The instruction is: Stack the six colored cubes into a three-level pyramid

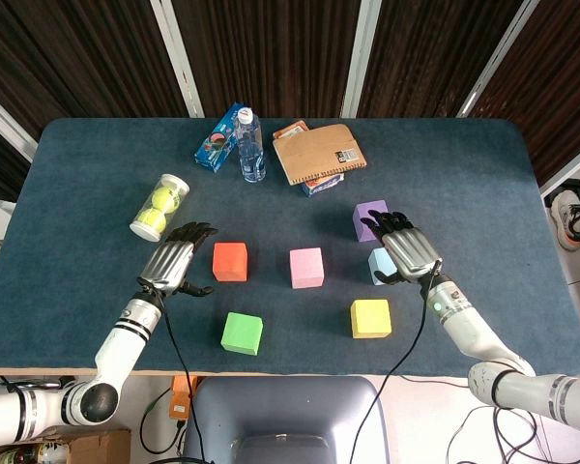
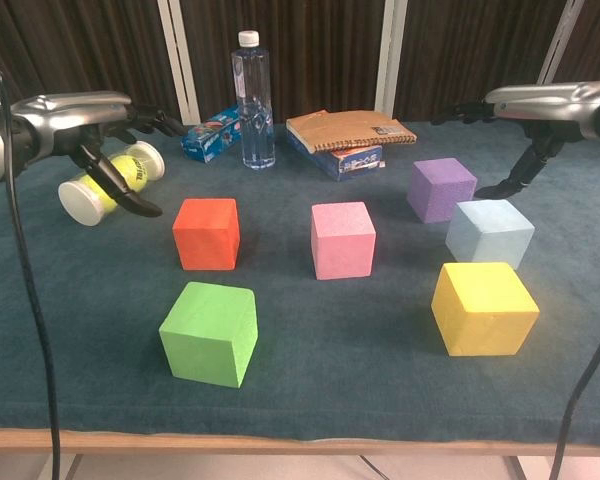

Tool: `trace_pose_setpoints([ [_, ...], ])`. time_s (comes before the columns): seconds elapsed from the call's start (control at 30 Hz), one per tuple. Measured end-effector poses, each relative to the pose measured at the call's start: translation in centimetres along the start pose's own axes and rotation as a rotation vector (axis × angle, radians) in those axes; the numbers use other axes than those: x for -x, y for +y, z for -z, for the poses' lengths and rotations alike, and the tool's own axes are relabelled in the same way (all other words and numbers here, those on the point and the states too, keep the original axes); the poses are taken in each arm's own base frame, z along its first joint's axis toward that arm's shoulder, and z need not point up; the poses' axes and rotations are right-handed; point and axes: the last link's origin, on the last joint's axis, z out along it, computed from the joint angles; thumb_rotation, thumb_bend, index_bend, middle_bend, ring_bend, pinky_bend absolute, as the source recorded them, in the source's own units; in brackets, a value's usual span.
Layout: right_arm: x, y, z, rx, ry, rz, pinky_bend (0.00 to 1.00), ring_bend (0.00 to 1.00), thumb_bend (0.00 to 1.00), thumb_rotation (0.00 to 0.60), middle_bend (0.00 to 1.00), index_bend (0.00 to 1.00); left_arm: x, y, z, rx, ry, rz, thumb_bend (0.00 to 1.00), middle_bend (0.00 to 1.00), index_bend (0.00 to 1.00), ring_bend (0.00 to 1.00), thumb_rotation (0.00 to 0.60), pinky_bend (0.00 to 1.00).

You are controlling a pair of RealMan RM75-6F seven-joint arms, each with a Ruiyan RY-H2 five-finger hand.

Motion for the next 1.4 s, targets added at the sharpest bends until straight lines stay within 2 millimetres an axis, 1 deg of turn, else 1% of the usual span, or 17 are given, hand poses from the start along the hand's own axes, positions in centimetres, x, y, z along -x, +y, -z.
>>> trace_pose_setpoints([
  [0.17,-0.1,-0.3,1.0,-0.004,-0.013,0.020,0.00,0.00,0.20,0.600,0.00,0.00,0.6,0.0,-0.3,0.003,-0.003,-0.016,0.12,0.10,0.19,0.04,0.600,0.12],
  [0.3,-0.2,0.3,2.3,0.011,-0.018,0.031,0.00,0.00,0.20,0.600,0.00,0.00,1.5,0.0,-1.1,0.006,-0.003,-0.034,0.11,0.10,0.19,0.04,0.600,0.12],
  [0.5,-0.5,2.4,4.6,0.045,-0.024,0.046,0.00,0.00,0.20,0.600,0.00,0.00,2.8,0.0,-3.2,-0.008,-0.015,-0.046,0.12,0.10,0.20,0.03,0.600,0.12],
  [0.63,-0.5,3.8,5.9,0.060,-0.029,0.017,0.00,0.00,0.20,0.600,0.00,0.00,3.7,0.2,-4.4,-0.013,-0.024,-0.049,0.15,0.10,0.23,0.03,0.600,0.12],
  [0.77,-0.8,5.3,7.1,0.074,-0.036,0.006,0.00,0.00,0.20,0.600,0.00,0.00,4.6,0.2,-5.4,-0.021,-0.044,-0.056,0.18,0.10,0.23,0.03,0.600,0.12],
  [0.83,-0.9,5.9,7.5,0.083,-0.040,0.000,0.00,0.00,0.20,0.600,0.00,0.00,5.0,0.3,-5.9,-0.026,-0.049,-0.059,0.18,0.10,0.23,0.03,0.600,0.12],
  [1.03,-1.0,6.9,8.2,0.094,-0.072,-0.009,0.00,0.00,0.20,0.600,0.00,0.00,5.7,0.5,-7.0,-0.041,-0.045,-0.082,0.19,0.10,0.23,0.03,0.600,0.12],
  [1.27,-1.1,7.6,8.5,0.105,-0.078,-0.018,0.00,0.00,0.20,0.600,0.00,0.00,6.2,0.1,-7.9,-0.060,-0.058,-0.089,0.25,0.10,0.27,0.03,0.600,0.12],
  [1.4,-1.1,7.9,8.5,0.105,-0.082,-0.018,0.00,0.00,0.20,0.600,0.00,0.00,6.5,0.0,-8.2,-0.066,-0.065,-0.093,0.26,0.10,0.28,0.03,0.600,0.12],
])
